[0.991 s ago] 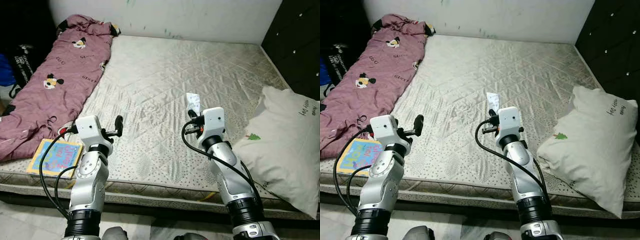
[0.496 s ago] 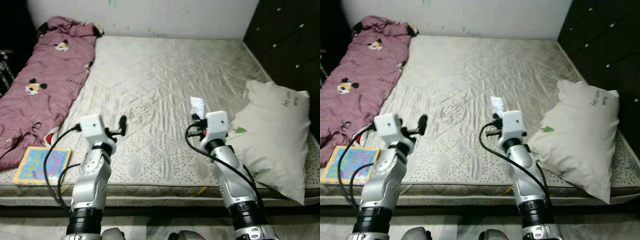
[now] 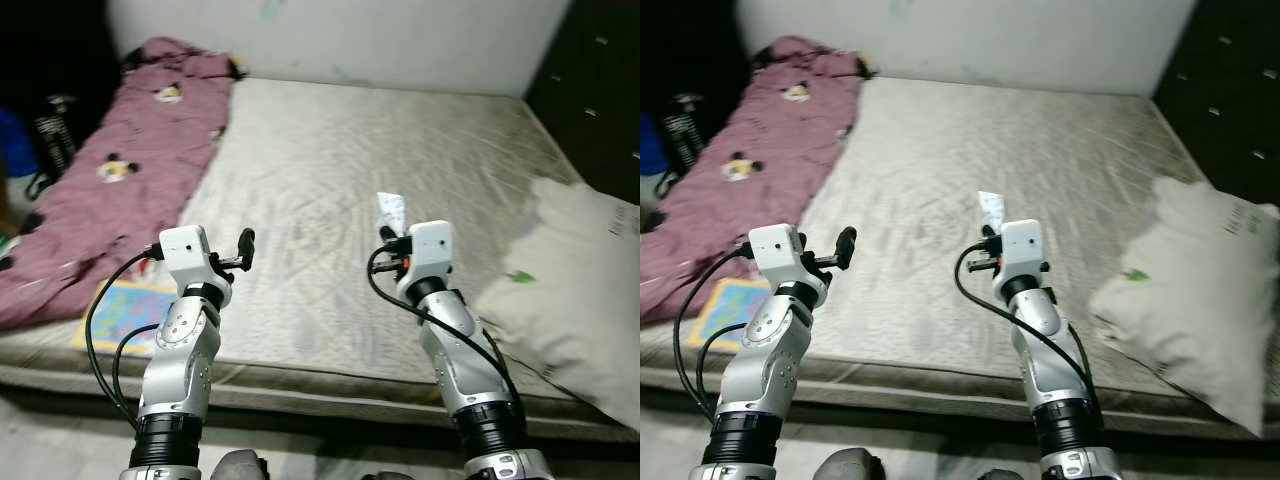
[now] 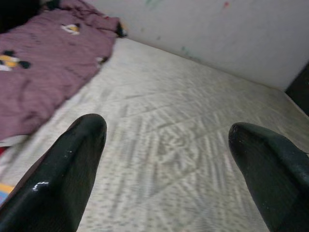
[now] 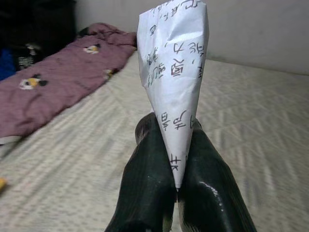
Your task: Clean up the room
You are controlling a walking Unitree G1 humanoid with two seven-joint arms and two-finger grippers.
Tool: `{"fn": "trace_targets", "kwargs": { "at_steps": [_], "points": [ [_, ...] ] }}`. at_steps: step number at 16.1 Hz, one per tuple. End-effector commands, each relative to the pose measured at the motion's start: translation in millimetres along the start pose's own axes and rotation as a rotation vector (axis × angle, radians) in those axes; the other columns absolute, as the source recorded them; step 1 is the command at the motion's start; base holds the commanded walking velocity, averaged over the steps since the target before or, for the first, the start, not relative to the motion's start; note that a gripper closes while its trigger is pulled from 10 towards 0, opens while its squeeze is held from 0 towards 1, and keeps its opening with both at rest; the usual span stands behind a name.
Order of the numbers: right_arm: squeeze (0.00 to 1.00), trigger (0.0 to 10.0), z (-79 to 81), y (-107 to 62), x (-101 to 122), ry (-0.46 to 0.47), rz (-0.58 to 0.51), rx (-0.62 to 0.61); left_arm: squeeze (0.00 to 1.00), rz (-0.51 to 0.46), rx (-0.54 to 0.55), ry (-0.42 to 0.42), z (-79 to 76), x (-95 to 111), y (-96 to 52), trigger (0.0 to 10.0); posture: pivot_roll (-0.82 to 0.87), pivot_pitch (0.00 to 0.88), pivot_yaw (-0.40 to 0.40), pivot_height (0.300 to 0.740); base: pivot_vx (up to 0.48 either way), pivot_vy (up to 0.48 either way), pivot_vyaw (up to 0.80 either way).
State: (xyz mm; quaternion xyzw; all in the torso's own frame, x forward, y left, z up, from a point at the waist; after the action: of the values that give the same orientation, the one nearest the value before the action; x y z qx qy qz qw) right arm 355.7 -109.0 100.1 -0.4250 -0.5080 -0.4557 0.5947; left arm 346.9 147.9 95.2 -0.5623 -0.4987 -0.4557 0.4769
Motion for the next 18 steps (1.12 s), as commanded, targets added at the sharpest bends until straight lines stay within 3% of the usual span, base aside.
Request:
{"fn": "trace_targets", "kwargs": {
  "at_steps": [1, 16, 18],
  "points": [
    [0.00, 10.0, -0.2, 1.5, 3.8, 0.000, -0.008, 0.002, 0.00, -0.013, -0.010, 0.014, -1.1, 4.7, 0.2, 10.0, 0.03, 0.000, -0.007, 0.740, 0.000, 0.439, 0.00],
    [0.00, 10.0, -2.8, 2.5, 3.3, -0.001, 0.005, -0.004, 0.00, -0.016, -0.011, 0.003, -3.7, 6.6, 2.2, 10.0, 0.02, 0.000, -0.010, 0.740, 0.000, 0.432, 0.00],
    [0.00, 10.0, -2.8, 2.4, 2.6, -0.001, 0.009, -0.002, 0.00, -0.028, -0.017, 0.006, -5.0, 8.1, 1.7, 10.0, 0.02, 0.000, -0.010, 0.740, 0.000, 0.000, 0.00]
  ]
}}
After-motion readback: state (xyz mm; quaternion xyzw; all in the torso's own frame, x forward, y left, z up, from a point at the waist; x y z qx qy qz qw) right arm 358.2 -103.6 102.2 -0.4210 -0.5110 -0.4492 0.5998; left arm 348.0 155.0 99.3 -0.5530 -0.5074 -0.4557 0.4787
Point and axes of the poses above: a point about 5 cm out from each wrist's last joint towards the gripper, its own y axis pointing out of the wrist towards the gripper, its own x axis along the axis of the wrist's last joint, z = x × y, the point moved 5 cm from there along y, pointing out of the wrist towards the gripper, and after that the axes turned 7 degrees about y, right-handed, at the moved point
